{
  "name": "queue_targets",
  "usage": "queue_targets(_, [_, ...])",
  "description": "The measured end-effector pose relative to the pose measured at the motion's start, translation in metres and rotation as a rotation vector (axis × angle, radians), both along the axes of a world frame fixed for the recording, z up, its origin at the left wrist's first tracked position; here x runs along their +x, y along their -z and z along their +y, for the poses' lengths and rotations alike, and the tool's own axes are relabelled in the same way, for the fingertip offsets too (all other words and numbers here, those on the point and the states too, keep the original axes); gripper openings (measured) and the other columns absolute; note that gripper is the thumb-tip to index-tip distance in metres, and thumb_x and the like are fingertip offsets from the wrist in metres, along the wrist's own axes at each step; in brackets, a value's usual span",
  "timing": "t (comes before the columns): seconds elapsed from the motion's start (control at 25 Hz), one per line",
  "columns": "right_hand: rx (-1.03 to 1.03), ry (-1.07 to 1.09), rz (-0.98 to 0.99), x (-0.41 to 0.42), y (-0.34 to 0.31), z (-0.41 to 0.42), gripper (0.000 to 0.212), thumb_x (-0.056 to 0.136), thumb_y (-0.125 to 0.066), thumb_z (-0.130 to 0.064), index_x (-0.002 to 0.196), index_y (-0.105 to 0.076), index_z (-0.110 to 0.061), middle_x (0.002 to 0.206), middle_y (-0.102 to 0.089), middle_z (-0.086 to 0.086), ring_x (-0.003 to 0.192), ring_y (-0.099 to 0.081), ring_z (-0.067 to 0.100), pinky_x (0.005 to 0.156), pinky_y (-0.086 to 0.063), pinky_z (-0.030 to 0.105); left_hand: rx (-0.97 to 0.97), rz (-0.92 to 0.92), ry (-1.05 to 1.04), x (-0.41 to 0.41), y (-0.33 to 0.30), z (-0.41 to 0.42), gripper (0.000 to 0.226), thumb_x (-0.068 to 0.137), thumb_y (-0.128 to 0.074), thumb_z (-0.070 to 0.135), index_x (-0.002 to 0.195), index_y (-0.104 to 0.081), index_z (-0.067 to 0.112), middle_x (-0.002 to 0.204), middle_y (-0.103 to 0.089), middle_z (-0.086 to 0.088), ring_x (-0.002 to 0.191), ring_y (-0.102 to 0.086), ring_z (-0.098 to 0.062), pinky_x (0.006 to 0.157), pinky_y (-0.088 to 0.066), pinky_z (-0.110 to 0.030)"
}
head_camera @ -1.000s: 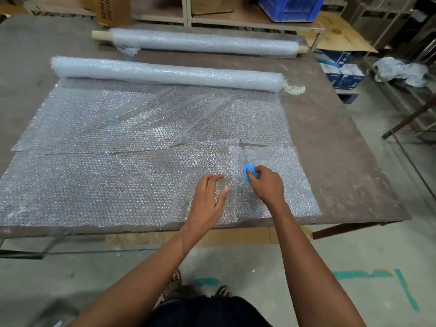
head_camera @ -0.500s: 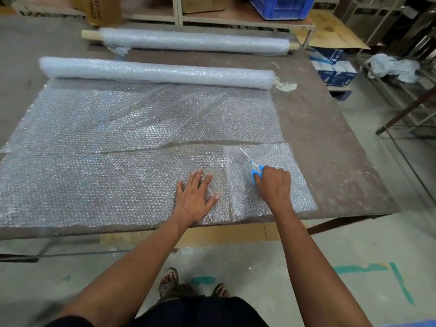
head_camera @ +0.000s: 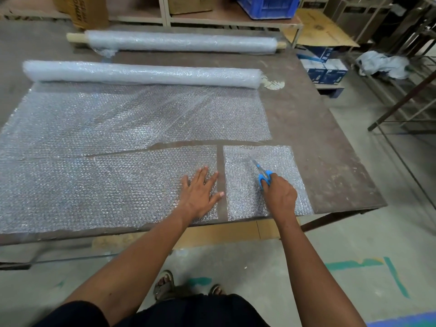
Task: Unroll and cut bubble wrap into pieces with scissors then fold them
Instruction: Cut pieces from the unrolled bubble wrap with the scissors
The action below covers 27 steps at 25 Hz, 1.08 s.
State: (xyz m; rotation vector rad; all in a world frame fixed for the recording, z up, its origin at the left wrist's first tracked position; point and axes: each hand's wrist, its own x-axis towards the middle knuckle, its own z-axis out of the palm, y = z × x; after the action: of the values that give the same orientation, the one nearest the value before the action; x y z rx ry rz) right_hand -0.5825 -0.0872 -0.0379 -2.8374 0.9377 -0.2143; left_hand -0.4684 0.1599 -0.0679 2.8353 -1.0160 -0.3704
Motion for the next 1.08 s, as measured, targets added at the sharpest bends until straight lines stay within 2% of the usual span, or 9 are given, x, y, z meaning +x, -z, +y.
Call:
queue_targets(0.12, [0.035, -0.012, -0.059, -0.010, -0.002, 0.000, 0.037, 0.107, -0.058, -0.046, 0.121, -0.068, -0.013, 0.091, -0.074, 0.006, 0.077, -0.070, 0.029, 0.066, -0.046, 0.037, -0.125, -0.086, 0.012, -0.012, -0.014, -0.024, 0.068, 0.107, -0.023, 0.069, 0.158, -0.036, 0.026, 0.159, -0.034, -0.010, 0.146, -0.036, -0.025, 0.120, -0.027, -0.054])
queue_targets(0.24, [0.057, -0.023, -0.087, -0.015, -0.003, 0.005, 0.035, 0.108, -0.058, -0.043, 0.121, -0.068, -0.012, 0.090, -0.075, 0.006, 0.076, -0.070, 0.027, 0.067, -0.046, 0.036, -0.170, -0.096, -0.126, -0.027, -0.022, -0.062, 0.063, 0.107, -0.028, 0.067, 0.125, -0.061, 0.017, 0.122, -0.049, -0.006, 0.112, -0.045, -0.022, 0.103, -0.041, -0.044])
queue_targets(0.44, [0.053, -0.017, -0.064, -0.022, -0.003, 0.008, 0.034, 0.108, -0.054, -0.045, 0.120, -0.067, -0.016, 0.089, -0.075, 0.004, 0.078, -0.072, 0.027, 0.072, -0.050, 0.039, -0.282, 0.199, -0.604, -0.036, -0.040, -0.119, 0.069, 0.093, -0.078, 0.048, 0.137, -0.051, 0.002, 0.129, -0.059, -0.015, 0.121, -0.060, -0.032, 0.105, -0.052, -0.046])
queue_targets(0.6, [0.114, 0.001, -0.074, -0.021, -0.004, 0.004, 0.039, 0.109, -0.051, -0.048, 0.125, -0.066, -0.015, 0.088, -0.075, 0.004, 0.078, -0.072, 0.028, 0.076, -0.055, 0.042, -0.302, 0.424, -0.737, -0.020, -0.036, -0.129, 0.030, 0.085, -0.087, 0.030, 0.098, -0.067, 0.012, 0.098, -0.069, -0.006, 0.099, -0.070, -0.029, 0.085, -0.060, -0.043])
queue_targets(0.72, [0.098, -0.011, -0.145, -0.019, -0.007, 0.006, 0.044, 0.109, -0.050, -0.048, 0.130, -0.066, -0.013, 0.089, -0.076, 0.007, 0.079, -0.073, 0.030, 0.079, -0.055, 0.043, -0.462, 0.528, -0.603, -0.021, -0.048, -0.122, 0.029, 0.088, -0.082, 0.027, 0.076, -0.057, 0.015, 0.077, -0.062, 0.000, 0.076, -0.062, -0.020, 0.074, -0.050, -0.036])
queue_targets(0.84, [0.100, 0.013, -0.248, -0.009, -0.012, 0.016, 0.047, 0.108, -0.046, -0.050, 0.126, -0.066, -0.012, 0.087, -0.075, 0.009, 0.075, -0.071, 0.032, 0.081, -0.056, 0.049, -0.816, 0.816, -0.543, -0.015, -0.070, -0.109, 0.018, 0.093, -0.070, 0.007, 0.109, -0.062, 0.010, 0.097, -0.064, -0.005, 0.081, -0.058, -0.017, 0.073, -0.049, -0.035])
queue_targets(0.96, [0.162, 0.092, -0.355, 0.010, -0.016, 0.036, 0.041, 0.108, -0.043, -0.050, 0.119, -0.062, -0.014, 0.090, -0.074, 0.009, 0.079, -0.070, 0.035, 0.093, -0.053, 0.060, -1.079, 1.094, -0.543, -0.011, -0.087, -0.088, 0.078, 0.091, -0.055, -0.019, 0.153, -0.038, 0.026, 0.130, -0.057, -0.001, 0.104, -0.064, -0.022, 0.082, -0.063, -0.044])
queue_targets(1.04, [0.240, 0.100, -0.430, 0.023, -0.018, 0.056, 0.037, 0.108, -0.045, -0.050, 0.114, -0.059, -0.015, 0.088, -0.073, 0.008, 0.078, -0.070, 0.035, 0.091, -0.055, 0.064, -1.150, 1.135, -0.568, -0.008, -0.090, -0.071, 0.102, 0.088, -0.053, -0.026, 0.162, -0.025, 0.040, 0.143, -0.045, 0.007, 0.118, -0.058, -0.019, 0.078, -0.060, -0.031])
queue_targets(1.08, [0.265, 0.091, -0.452, 0.029, -0.020, 0.069, 0.037, 0.108, -0.045, -0.050, 0.113, -0.058, -0.016, 0.088, -0.073, 0.008, 0.078, -0.070, 0.035, 0.091, -0.055, 0.065, -1.160, 1.125, -0.582, -0.003, -0.089, -0.060, 0.109, 0.086, -0.056, -0.024, 0.162, -0.023, 0.047, 0.150, -0.036, 0.009, 0.129, -0.051, -0.020, 0.087, -0.057, -0.031])
